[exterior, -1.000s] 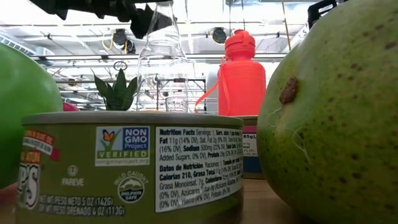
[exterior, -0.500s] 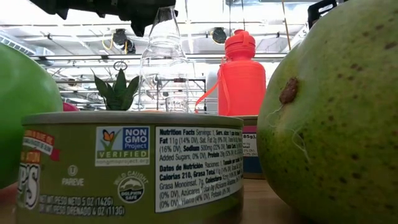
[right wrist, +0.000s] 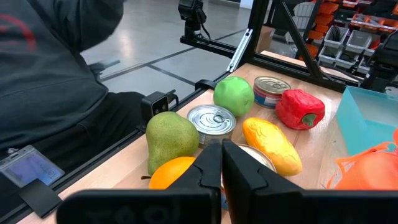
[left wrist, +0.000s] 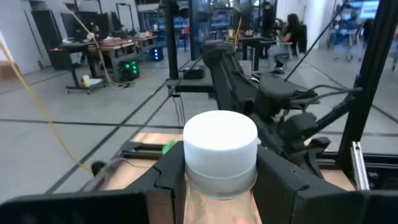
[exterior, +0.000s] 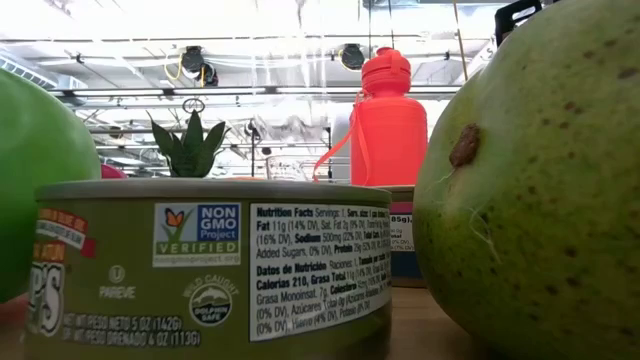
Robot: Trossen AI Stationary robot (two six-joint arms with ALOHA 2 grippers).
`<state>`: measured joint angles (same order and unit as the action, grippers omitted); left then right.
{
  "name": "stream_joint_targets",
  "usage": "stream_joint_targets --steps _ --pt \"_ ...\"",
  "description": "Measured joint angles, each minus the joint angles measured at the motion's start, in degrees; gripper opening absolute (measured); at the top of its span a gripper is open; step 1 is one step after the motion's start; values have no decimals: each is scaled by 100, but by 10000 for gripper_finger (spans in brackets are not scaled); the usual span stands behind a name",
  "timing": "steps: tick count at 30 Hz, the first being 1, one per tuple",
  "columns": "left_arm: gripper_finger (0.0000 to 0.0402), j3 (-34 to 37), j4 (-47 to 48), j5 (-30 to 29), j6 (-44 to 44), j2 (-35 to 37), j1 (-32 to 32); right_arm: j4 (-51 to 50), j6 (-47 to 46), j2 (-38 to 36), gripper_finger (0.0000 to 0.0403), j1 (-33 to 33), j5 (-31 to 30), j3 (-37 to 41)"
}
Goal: Pick & Place Food Item
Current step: Put the transparent water bottle into the right transparent bin
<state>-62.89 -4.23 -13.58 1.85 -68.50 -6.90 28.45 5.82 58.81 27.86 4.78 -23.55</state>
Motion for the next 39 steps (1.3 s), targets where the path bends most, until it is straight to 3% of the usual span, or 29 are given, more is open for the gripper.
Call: stream_joint_targets --steps 7,17,23,27,39 --pt "132 -1553 70 20 544 -601 173 0 -8 -1 2 -1 2 0" --pt "132 -2958 -14 692 602 -2168 1273 48 76 0 2 0 0 0" --pt "132 -3236 -861 1469 345 -3111 2083 44 245 -1 2 0 11 0" --pt "132 -3263 -1414 2164 -60 -3654 2464 -4 241 -2 2 0 373 0" --pt "132 -3263 -1655 2035 -157 -4368 2695 10 318 -2 2 0 599 0"
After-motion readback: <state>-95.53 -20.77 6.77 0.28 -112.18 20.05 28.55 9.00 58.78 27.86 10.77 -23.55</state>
